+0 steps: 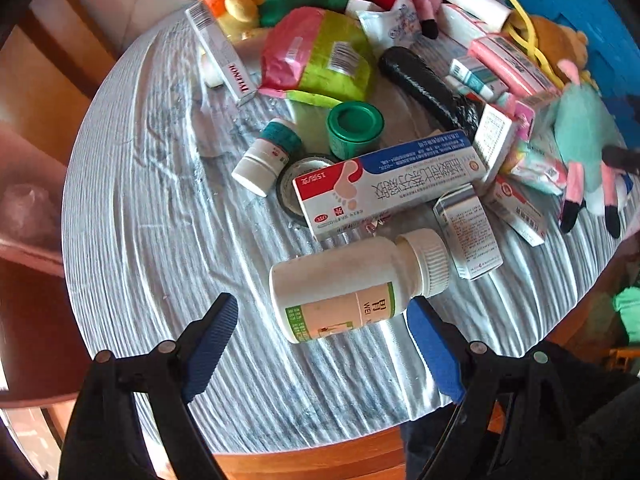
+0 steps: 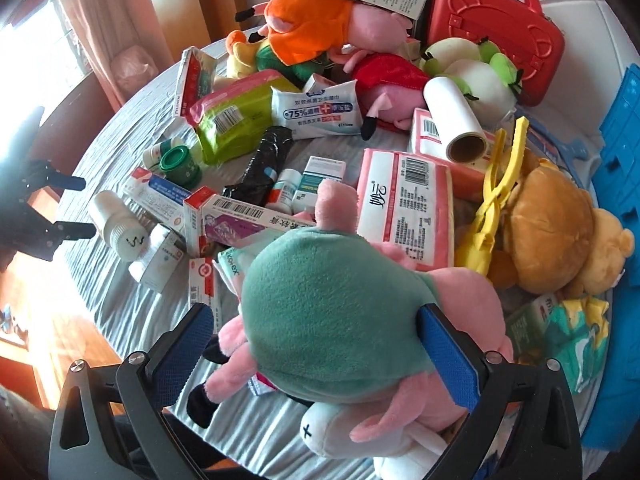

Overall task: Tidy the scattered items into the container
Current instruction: 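Grasp the white pill bottle with the left tool while the right tool grasps the teal-pink pig plush, then lift and carry the white bottle and pig plush over the blue crate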

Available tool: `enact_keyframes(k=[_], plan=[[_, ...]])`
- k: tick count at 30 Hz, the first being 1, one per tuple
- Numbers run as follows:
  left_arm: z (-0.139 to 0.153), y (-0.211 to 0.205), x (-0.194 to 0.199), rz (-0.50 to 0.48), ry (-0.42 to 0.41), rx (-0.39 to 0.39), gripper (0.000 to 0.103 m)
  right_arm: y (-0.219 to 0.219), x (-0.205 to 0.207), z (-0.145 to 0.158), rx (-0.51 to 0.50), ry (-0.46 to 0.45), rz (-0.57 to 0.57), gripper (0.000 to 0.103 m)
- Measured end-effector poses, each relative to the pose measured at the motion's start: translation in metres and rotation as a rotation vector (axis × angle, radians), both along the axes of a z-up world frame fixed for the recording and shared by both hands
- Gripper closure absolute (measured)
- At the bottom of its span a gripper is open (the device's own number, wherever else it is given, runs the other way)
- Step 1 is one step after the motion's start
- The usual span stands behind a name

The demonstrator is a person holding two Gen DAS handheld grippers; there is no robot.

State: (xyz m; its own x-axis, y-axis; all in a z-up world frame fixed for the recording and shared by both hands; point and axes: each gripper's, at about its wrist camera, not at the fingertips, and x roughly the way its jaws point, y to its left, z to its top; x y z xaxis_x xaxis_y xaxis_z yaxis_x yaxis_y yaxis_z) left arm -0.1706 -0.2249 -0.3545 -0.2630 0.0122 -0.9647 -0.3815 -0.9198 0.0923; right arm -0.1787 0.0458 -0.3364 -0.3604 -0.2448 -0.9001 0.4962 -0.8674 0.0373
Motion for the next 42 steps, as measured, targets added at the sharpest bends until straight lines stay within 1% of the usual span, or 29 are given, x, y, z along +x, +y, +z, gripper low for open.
enact_keyframes(k=[3,6,9,12,14,15,16,17,20,23,26,30,35,37,42], plan=[[-0.013,0.007,0.001,-0.109,0.012,-0.029,0.015,-0.003,-0.003,-0.006,0.023,0.003,0.008,0.000],[-0.029,0.011,-0.004,-0.148,-0.015,-0.034,0.016,-0.007,-0.005,-0.011,0.048,0.013,0.012,0.000],[-0.044,0.010,-0.012,-0.137,-0.044,-0.035,0.016,-0.012,-0.007,-0.016,0.074,0.025,0.008,0.000],[-0.047,0.007,-0.018,-0.086,-0.064,0.029,0.023,-0.013,-0.012,-0.020,0.083,0.034,-0.011,0.000],[-0.045,0.005,-0.018,-0.065,-0.067,0.062,0.023,-0.014,-0.015,-0.022,0.084,0.028,-0.023,0.000],[-0.044,0.004,-0.017,-0.059,-0.065,0.073,0.024,-0.013,-0.017,-0.023,0.084,0.027,-0.029,0.002],[-0.042,0.003,-0.016,-0.054,-0.063,0.085,0.024,-0.012,-0.019,-0.023,0.083,0.027,-0.038,0.011],[-0.040,0.002,-0.015,-0.050,-0.059,0.095,0.024,-0.011,-0.020,-0.023,0.075,0.022,-0.046,0.015],[-0.031,-0.003,-0.009,-0.036,-0.040,0.124,0.024,-0.007,-0.021,-0.018,0.053,0.020,-0.056,0.024],[-0.021,-0.010,-0.006,-0.013,-0.019,0.146,0.024,-0.003,-0.019,-0.012,0.039,0.020,-0.063,0.029],[-0.010,-0.017,-0.005,0.017,-0.002,0.170,0.024,0.000,-0.018,-0.004,0.025,0.024,-0.071,0.031],[0.006,-0.024,-0.001,0.042,0.030,0.177,0.024,0.004,-0.016,0.010,0.003,0.041,-0.078,0.031],[0.026,-0.029,-0.012,0.058,0.074,0.180,0.024,0.005,-0.015,0.034,-0.023,0.087,-0.077,0.031],[0.034,-0.029,-0.011,0.064,0.091,0.179,0.024,0.006,-0.015,0.045,-0.032,0.103,-0.077,0.031],[0.063,-0.025,-0.019,0.081,0.149,0.188,0.024,0.011,-0.016,0.073,-0.062,0.148,-0.083,0.031]])
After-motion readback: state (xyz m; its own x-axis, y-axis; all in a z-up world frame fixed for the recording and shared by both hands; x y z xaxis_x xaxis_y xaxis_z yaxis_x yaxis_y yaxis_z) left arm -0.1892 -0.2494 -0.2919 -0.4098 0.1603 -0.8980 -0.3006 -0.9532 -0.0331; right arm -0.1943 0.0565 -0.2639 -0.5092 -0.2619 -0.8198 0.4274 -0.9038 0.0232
